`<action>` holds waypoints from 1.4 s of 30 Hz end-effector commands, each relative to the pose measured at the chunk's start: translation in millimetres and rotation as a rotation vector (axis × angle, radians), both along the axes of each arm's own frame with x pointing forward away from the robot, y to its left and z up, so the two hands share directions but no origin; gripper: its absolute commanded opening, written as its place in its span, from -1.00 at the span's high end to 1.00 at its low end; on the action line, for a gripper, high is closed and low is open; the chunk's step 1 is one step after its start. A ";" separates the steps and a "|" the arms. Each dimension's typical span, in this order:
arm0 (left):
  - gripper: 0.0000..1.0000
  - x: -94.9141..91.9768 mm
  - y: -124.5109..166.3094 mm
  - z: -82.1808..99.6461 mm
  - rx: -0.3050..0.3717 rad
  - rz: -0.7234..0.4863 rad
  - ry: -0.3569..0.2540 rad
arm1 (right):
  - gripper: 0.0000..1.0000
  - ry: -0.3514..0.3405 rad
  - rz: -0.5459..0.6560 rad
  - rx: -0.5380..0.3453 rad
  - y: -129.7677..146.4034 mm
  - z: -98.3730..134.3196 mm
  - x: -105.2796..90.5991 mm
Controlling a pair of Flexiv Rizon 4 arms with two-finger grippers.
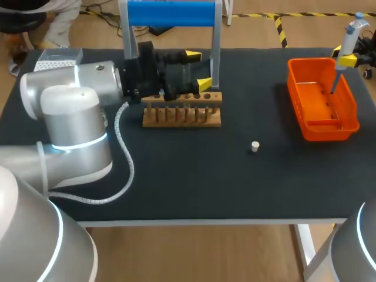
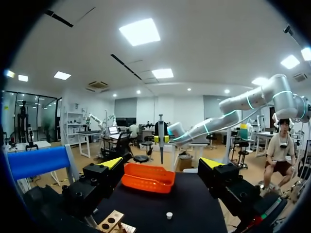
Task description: Invert the test tube, pick up the pipette, mount the tip to pipette, aspirate from beaker and dispense into the tube, eject the tip, return the pipette, and cap with the stopper.
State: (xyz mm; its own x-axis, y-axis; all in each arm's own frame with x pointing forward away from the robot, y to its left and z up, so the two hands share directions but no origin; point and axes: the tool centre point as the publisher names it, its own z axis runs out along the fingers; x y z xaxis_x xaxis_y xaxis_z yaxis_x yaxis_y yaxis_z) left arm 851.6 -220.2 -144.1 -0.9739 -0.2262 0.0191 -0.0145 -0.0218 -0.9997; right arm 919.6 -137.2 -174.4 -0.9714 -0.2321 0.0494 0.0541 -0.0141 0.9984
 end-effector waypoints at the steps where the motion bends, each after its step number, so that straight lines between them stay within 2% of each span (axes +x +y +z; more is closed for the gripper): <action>1: -1.00 -0.7 -3.4 -0.7 0.028 0.000 0.018 | 1.00 0.000 0.005 -0.001 -1.8 0.0 1.9; 7: -1.00 -1.7 -4.7 -1.1 0.061 0.006 0.034 | 1.00 0.000 0.005 -0.001 -1.8 0.0 1.9; 23: -1.00 -2.1 -5.0 -1.1 0.061 0.006 0.030 | 1.00 0.000 0.005 -0.001 -1.8 0.0 1.9; 25: -1.00 -2.1 -5.0 -1.1 0.061 0.006 0.030 | 1.00 -0.022 -0.008 -0.042 4.1 8.6 -10.4; 28: -1.00 -2.1 -5.0 -1.1 0.061 0.006 0.030 | 1.00 -0.034 -0.042 -0.060 17.4 23.6 -29.4; 30: -1.00 -2.1 -5.0 -1.1 0.061 0.006 0.030 | 1.00 -0.034 -0.052 -0.054 27.6 32.4 -41.7; 32: -1.00 -2.1 -5.0 -1.1 0.061 0.006 0.030 | 1.00 -0.064 -0.076 -0.073 38.6 40.3 -52.8; 34: -1.00 -2.1 -5.0 -1.1 0.061 0.006 0.030 | 1.00 -0.054 -0.068 -0.058 49.3 48.0 -63.3; 36: -1.00 -2.1 -5.0 -1.1 0.061 0.006 0.030 | 1.00 -0.076 -0.070 -0.067 63.8 52.4 -74.4; 38: -1.00 -2.1 -5.0 -1.1 0.061 0.006 0.030 | 1.00 -0.127 -0.079 -0.091 78.9 53.6 -84.3; 42: -1.00 -2.1 -5.0 -1.1 0.061 0.006 0.030 | 1.00 -0.123 -0.078 -0.093 107.9 50.6 -101.8</action>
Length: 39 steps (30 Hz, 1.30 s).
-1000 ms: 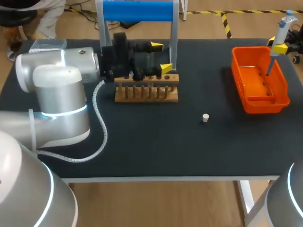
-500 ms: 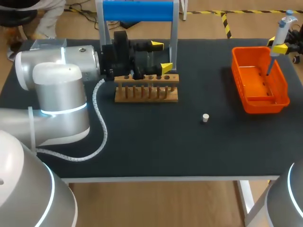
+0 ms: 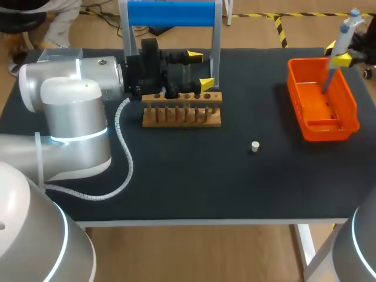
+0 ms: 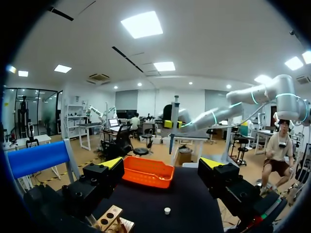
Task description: Invert the test tube, pick up the pipette, mount the tip to pipette, aspirate from beaker and dispense into the tube, eject the tip, return the pipette, and cap with the stopper.
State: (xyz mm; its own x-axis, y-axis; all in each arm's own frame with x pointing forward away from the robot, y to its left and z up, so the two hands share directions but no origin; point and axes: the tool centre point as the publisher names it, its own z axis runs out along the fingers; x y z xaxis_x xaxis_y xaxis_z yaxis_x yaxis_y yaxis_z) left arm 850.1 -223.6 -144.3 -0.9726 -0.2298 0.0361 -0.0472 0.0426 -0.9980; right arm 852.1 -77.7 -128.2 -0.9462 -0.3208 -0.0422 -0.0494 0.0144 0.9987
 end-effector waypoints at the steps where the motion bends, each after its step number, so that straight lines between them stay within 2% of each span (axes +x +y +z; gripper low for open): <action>1: -1.00 -0.6 -1.6 -0.9 -0.004 0.004 -0.002 | 1.00 -0.015 -0.189 -0.057 54.2 3.1 -37.5; 3: -1.00 -0.6 -1.6 -0.9 -0.004 0.004 -0.002 | 1.00 0.021 -0.190 -0.052 66.6 -0.3 -44.5; 8: -1.00 -0.6 -1.6 -0.9 -0.004 0.004 -0.002 | 1.00 0.044 -0.233 -0.071 93.2 -13.7 -61.3; 30: -1.00 -0.6 -1.6 -0.9 -0.004 0.004 -0.002 | 1.00 0.044 -0.233 -0.071 93.2 -13.7 -61.3; 39: -1.00 -0.6 -1.6 -0.9 -0.004 0.004 -0.002 | 1.00 0.078 -0.170 -0.029 135.1 -26.7 -56.4</action>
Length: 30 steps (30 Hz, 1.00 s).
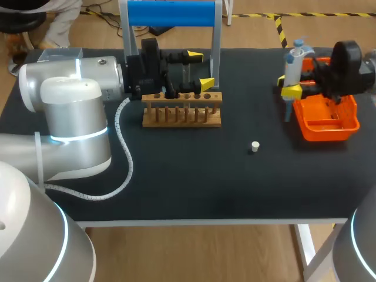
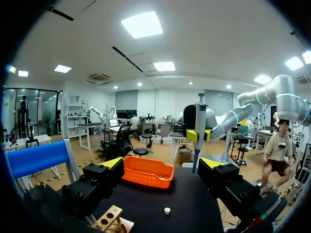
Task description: Invert the test tube, pick up the pipette, mount the tip to pipette, aspirate from beaker and dispense into the tube, eject the tip, return the pipette, and cap with the stopper.
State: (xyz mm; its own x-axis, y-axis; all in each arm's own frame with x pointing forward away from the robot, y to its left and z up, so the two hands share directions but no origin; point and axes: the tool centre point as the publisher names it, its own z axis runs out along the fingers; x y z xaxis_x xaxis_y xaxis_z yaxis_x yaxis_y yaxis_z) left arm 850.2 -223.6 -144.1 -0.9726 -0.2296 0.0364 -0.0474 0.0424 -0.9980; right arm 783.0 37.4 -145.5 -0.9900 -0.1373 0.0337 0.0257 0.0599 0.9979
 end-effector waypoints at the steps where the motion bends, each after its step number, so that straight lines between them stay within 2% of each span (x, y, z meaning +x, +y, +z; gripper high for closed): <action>1: -1.00 -0.7 -1.6 -1.1 -0.003 0.005 -0.003 | 1.00 0.012 0.023 0.021 24.9 -10.4 13.9; 14: -1.00 -0.7 -1.6 -1.1 -0.003 0.005 -0.003 | 1.00 0.025 0.040 0.039 85.1 -27.3 32.6; 30: -1.00 -0.7 -1.6 -1.1 -0.003 0.005 -0.003 | 1.00 0.037 0.063 0.034 121.4 -43.5 36.0</action>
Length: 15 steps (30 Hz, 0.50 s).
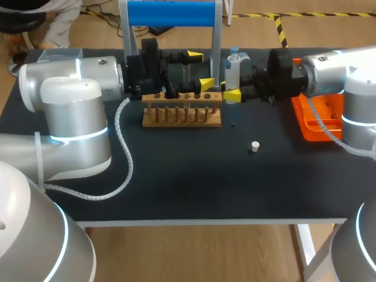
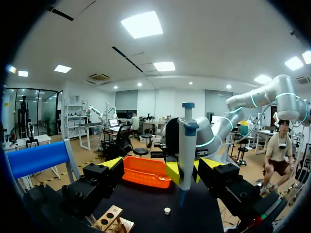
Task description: Invert the test tube, pick up the pipette, mount the tip to pipette, aspirate from beaker and dispense into the tube, eject the tip, return the pipette, and cap with the stopper.
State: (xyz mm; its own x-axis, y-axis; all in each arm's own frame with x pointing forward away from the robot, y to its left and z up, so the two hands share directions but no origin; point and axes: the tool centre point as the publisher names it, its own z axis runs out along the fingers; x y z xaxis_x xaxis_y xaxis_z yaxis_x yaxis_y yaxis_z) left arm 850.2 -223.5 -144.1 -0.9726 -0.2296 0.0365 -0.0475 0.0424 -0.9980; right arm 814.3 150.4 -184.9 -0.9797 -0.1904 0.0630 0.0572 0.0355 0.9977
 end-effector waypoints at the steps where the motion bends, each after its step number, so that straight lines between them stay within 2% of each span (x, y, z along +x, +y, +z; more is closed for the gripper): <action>1: -1.00 -0.7 -1.7 -1.1 -0.003 0.005 -0.003 | 1.00 0.004 0.011 0.008 10.2 -5.1 5.3; 15: -1.00 -0.7 -1.7 -1.1 -0.003 0.005 -0.003 | 1.00 0.012 0.004 0.023 36.0 -11.6 20.5</action>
